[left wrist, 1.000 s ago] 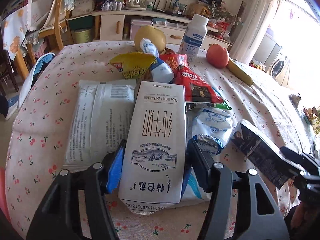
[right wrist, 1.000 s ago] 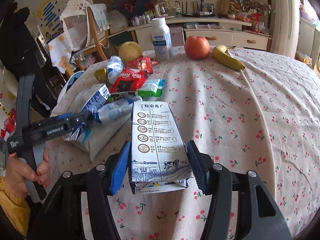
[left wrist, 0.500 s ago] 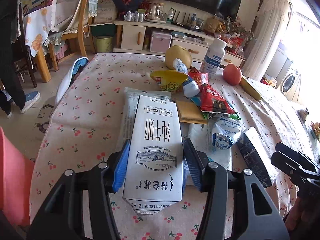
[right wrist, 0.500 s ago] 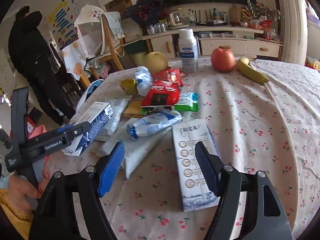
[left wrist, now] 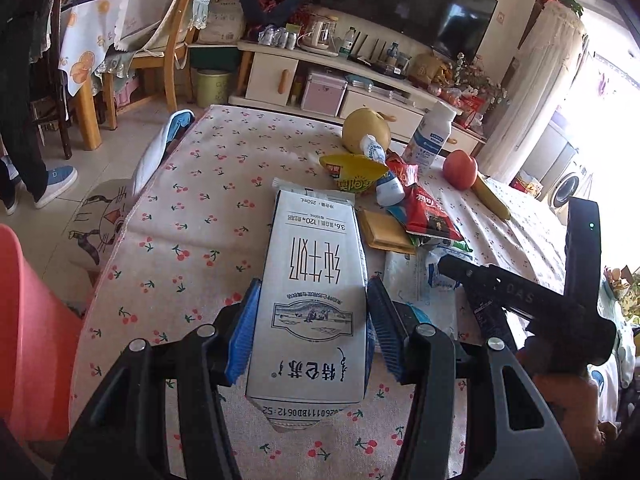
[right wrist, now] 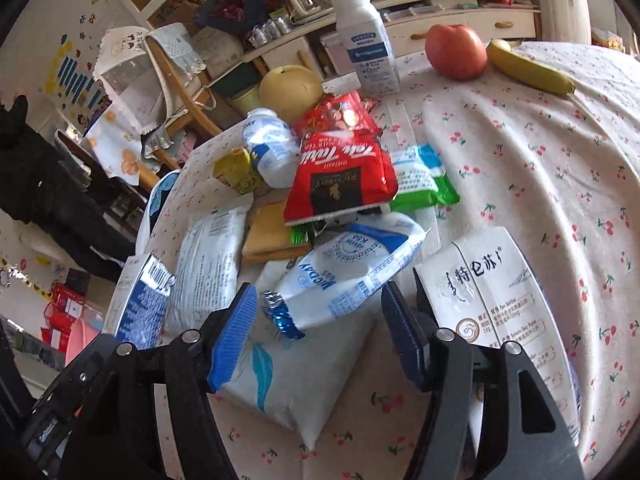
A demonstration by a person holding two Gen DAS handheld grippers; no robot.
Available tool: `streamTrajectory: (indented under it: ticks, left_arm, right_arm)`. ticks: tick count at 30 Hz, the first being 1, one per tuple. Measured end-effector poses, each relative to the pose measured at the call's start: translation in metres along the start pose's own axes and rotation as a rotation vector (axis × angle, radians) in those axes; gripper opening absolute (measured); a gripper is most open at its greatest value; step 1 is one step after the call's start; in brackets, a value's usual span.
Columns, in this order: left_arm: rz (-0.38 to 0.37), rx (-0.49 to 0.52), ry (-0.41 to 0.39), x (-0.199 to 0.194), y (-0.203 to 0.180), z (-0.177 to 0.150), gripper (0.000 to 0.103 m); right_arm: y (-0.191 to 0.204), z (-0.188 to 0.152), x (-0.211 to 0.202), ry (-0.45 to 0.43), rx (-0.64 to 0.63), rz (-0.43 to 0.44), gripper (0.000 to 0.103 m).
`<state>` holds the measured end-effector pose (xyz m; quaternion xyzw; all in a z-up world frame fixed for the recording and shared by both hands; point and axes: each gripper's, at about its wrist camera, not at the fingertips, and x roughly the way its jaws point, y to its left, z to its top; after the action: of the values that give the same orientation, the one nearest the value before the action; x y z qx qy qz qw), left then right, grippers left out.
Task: Collect trash
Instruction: 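Grasp the white toothpaste tube with the right gripper while the left holds the carton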
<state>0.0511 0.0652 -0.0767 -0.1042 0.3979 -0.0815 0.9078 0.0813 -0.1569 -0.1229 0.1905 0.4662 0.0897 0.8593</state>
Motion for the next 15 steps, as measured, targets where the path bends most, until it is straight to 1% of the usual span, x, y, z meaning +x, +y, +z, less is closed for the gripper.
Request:
streamTrajectory:
  ticks: [2, 3, 4, 5, 8, 15]
  left_arm:
    - [-0.008, -0.005, -0.002, -0.001, 0.003, 0.002, 0.054]
    - [-0.009, -0.009, -0.001, -0.001, 0.004, 0.003, 0.054]
    - [-0.011, -0.017, 0.000, 0.000, 0.006, 0.004, 0.054]
    - [-0.016, -0.023, 0.001, -0.001, 0.008, 0.004, 0.054]
    - [-0.024, -0.037, 0.003, -0.002, 0.013, 0.005, 0.054]
    - [-0.045, -0.069, -0.004, -0.008, 0.022, 0.007, 0.054]
  right_arm:
    - [0.001, 0.002, 0.004, -0.022, -0.004, -0.011, 0.064]
    - [0.003, 0.004, 0.006, -0.029, -0.013, -0.014, 0.054]
    - [0.005, 0.004, 0.008, -0.034, -0.030, -0.027, 0.048]
    - [0.006, 0.006, 0.011, -0.041, -0.043, -0.048, 0.048]
    - [0.006, 0.005, 0.010, -0.073, -0.056, -0.060, 0.047]
    - [-0.006, -0.001, -0.008, -0.119, -0.016, -0.047, 0.045]
